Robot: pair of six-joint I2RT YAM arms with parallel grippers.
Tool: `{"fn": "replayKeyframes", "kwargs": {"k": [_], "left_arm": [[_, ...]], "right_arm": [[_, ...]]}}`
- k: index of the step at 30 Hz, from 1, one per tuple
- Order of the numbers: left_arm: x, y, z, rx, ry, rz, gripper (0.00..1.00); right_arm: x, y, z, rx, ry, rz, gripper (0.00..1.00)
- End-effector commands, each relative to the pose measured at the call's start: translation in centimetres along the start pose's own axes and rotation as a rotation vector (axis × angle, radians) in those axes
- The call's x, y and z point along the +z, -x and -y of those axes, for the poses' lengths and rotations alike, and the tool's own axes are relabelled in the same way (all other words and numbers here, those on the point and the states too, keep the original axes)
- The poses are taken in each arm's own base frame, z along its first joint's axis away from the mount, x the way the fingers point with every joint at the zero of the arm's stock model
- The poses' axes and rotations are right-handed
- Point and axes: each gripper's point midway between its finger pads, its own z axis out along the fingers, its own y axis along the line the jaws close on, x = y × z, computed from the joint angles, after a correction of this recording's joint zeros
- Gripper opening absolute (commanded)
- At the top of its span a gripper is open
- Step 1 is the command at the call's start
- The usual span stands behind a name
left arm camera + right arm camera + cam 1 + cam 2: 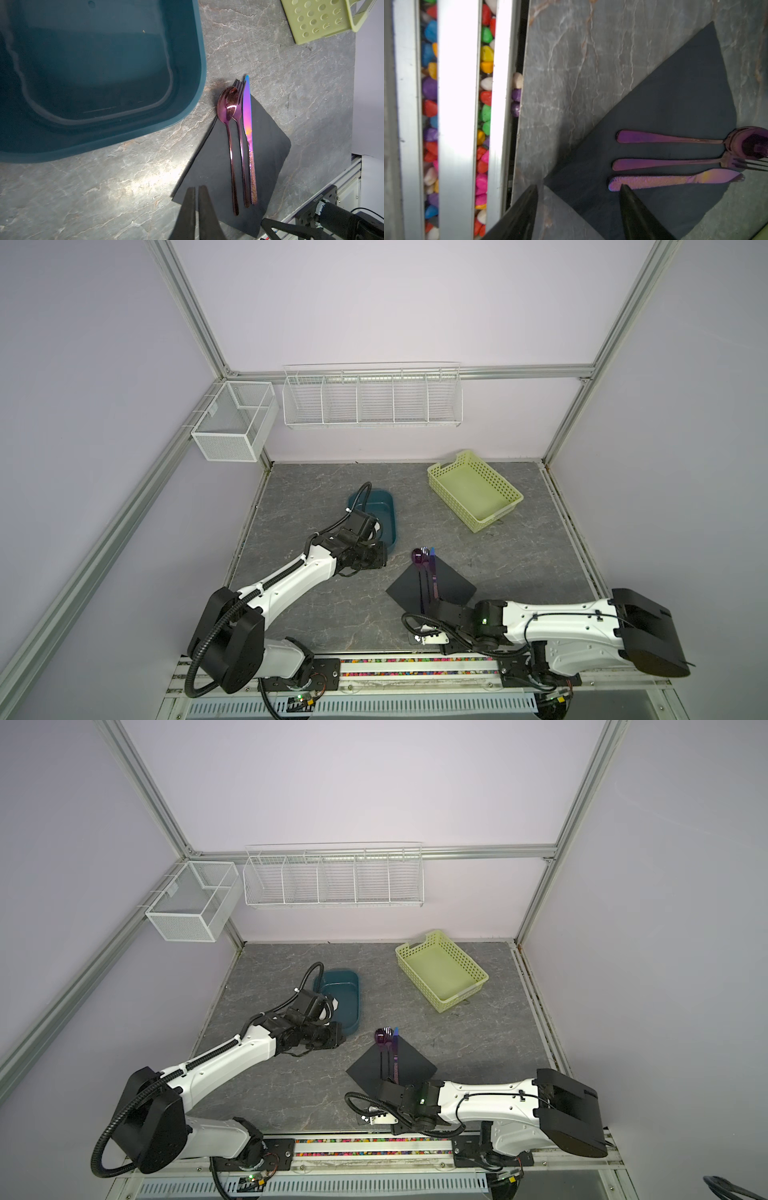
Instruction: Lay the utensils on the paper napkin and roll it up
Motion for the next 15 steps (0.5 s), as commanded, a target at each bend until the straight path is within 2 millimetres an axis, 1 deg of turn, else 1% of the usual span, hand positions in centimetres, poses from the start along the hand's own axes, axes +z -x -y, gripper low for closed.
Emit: {"fn": "replayKeyframes", "kwargs": {"k": [1,7,11,15], "left_arm": [[-0.2,0.1,0.3,-0.002,-0.008,0.007,0.08],[-0.2,0.1,0.2,-0.002,-0.005,0.005,0.08],[-0.2,0.1,0.2,0.000,-0.003,0.004,0.08],[-0.1,0.1,0.2,-0.001,-0.003,0.002,0.08]], "right_arm": [[0.5,0.0,0.5,-0.023,-0.030,-0.013,0.66],[1.4,-0.3,-0.7,-0.030,0.033,-0.037,0.69],[1.5,-0.3,-0.6,-0.028,0.031,-0.038,0.70],[1.3,-0.2,-0.2,-0.024,0.007,-0.031,0.70]]}}
